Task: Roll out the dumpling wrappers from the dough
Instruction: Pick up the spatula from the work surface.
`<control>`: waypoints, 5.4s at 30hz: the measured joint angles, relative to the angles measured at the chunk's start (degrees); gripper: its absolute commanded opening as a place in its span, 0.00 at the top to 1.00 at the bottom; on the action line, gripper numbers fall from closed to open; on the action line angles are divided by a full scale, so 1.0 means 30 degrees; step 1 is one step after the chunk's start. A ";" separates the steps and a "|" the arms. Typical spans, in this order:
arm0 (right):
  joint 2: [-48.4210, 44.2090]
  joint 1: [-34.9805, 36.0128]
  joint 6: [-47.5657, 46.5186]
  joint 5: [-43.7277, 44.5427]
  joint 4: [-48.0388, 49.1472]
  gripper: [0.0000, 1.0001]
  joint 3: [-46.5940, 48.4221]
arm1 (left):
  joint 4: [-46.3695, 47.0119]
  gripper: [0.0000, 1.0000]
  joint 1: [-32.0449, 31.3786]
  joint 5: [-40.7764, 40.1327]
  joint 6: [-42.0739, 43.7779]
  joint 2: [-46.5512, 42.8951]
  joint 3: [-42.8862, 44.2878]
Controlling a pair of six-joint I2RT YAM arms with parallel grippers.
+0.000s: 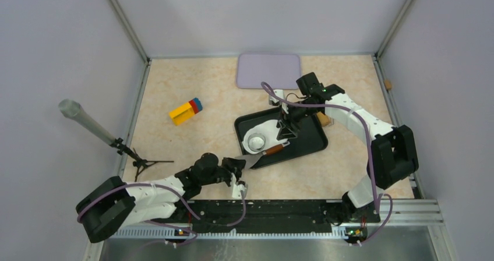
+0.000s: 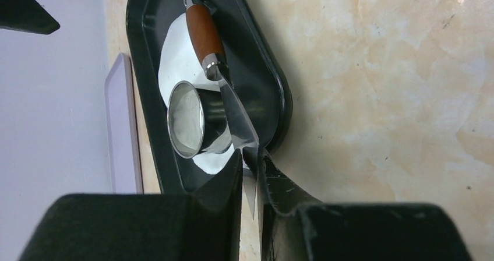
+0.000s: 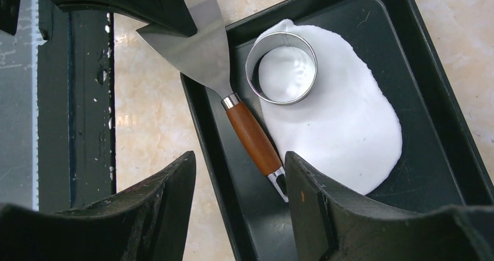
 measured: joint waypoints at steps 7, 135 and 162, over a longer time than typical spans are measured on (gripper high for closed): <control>0.0007 0.0000 0.0102 0.0007 -0.0015 0.44 0.0000 | 0.0437 1.00 -0.0211 -0.0707 -0.1625 -0.0219 0.0036; 0.8422 0.2637 0.3016 -0.0648 -0.7548 1.00 1.1045 | -1.6721 0.01 1.3908 1.3923 -1.5977 0.0627 1.9227; 0.7293 0.3643 0.3832 -0.0080 -0.7002 1.00 0.7694 | -1.7019 0.01 0.8036 1.1839 -1.0994 0.6484 1.3646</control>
